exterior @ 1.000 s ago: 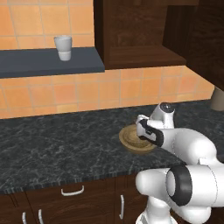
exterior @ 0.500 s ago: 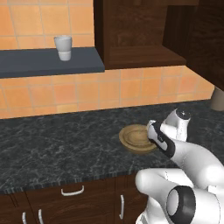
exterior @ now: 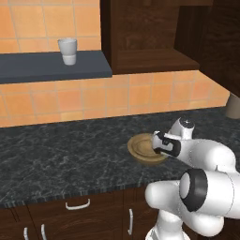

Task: Pick up the bowls on the counter and stack them on top of one another in the open cabinet. Place the smaller bowl on top of the larger bowl.

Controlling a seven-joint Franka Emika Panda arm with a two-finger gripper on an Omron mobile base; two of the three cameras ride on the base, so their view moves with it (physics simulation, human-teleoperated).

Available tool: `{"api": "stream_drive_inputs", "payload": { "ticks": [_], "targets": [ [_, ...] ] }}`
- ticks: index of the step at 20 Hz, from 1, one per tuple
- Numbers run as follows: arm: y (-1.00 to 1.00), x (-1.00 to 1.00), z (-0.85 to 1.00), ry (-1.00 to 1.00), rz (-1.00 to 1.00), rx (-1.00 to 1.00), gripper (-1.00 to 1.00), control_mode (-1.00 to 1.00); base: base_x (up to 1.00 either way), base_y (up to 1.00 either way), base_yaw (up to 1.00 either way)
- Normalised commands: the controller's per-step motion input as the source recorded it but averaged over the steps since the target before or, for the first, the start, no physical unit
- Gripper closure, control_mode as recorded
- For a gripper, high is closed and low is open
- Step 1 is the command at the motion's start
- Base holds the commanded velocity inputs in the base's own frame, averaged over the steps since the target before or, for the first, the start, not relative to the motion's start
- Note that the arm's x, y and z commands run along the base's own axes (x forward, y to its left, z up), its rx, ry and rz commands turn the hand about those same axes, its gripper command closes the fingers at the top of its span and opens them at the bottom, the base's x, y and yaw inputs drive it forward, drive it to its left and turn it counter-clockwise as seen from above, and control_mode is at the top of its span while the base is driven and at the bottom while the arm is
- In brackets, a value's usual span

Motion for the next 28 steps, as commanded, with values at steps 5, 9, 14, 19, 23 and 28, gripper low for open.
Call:
{"api": "stream_drive_inputs", "payload": {
  "ticks": [5, 9, 14, 19, 23, 28],
  "targets": [
    [0.23, 0.46, -0.57, 0.09, 0.00, 0.00, 1.00, -1.00, 0.00, 0.00, 0.00],
    [0.01, 0.07, -0.13, 0.01, 0.00, 0.00, 1.00, -1.00, 0.00, 0.00, 0.00],
    [0.00, -0.15, 0.44, -0.14, -0.01, 0.00, 1.00, -1.00, 0.00, 0.00, 0.00],
    [0.18, -0.66, 1.00, -0.28, -0.07, 0.00, 1.00, -1.00, 0.00, 0.00, 0.00],
    [0.01, -0.97, 1.00, -0.09, -0.17, 0.05, 1.00, -1.00, 0.00, 0.00, 0.00],
    [-0.05, -0.82, 1.00, 0.00, -0.18, 0.18, 1.00, -1.00, 0.00, 0.00, 0.00]
  ]
}}
